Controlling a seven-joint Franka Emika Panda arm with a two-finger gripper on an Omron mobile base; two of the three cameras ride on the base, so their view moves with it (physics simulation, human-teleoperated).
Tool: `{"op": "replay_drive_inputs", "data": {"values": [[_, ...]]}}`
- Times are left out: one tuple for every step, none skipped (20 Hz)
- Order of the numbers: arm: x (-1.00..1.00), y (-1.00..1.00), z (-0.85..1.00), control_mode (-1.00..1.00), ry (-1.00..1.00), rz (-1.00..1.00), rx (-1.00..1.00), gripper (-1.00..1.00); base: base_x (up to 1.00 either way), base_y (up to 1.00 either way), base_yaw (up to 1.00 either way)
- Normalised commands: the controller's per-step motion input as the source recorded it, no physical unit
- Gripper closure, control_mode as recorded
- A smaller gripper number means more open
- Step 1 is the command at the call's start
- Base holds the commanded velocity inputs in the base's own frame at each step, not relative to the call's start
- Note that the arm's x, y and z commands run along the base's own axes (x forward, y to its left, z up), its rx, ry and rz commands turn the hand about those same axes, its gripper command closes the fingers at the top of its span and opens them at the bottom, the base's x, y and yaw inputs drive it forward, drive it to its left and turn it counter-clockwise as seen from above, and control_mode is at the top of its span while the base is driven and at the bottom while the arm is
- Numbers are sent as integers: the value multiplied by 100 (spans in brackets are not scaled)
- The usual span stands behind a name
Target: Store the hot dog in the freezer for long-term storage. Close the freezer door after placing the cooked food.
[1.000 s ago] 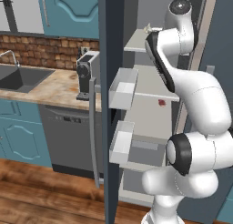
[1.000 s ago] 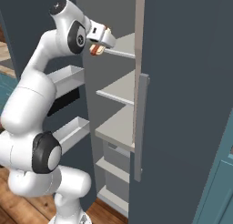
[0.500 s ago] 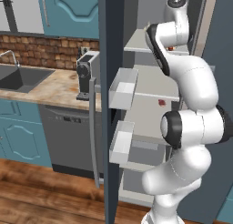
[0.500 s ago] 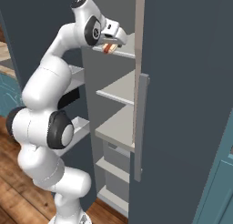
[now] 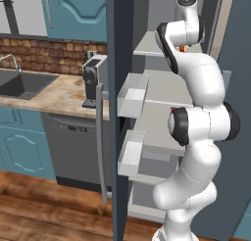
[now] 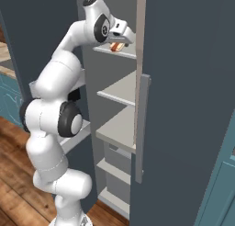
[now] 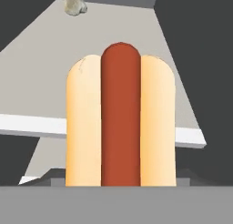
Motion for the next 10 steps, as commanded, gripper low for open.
{"op": "replay_drive_inputs", "data": {"values": [[33, -14, -20, -100, 0, 0, 0, 100, 0, 0, 0], [31, -11, -19, -100, 0, 0, 0, 100, 0, 0, 0], [31, -6, -18, -100, 0, 0, 0, 100, 0, 0, 0], [35, -4, -14, -100, 0, 0, 0, 100, 0, 0, 0], [36, -5, -9, -100, 0, 0, 0, 100, 0, 0, 0], [45, -5, -3, -100, 3, 0, 0, 100, 0, 0, 0], [46, -5, -5, -100, 7, 0, 0, 100, 0, 0, 0], [45, -4, -1, -100, 9, 0, 0, 100, 0, 0, 0], [46, -15, 0, -100, 10, 0, 0, 100, 0, 0, 0], [45, -21, 0, -100, 11, 0, 0, 100, 0, 0, 0]]}}
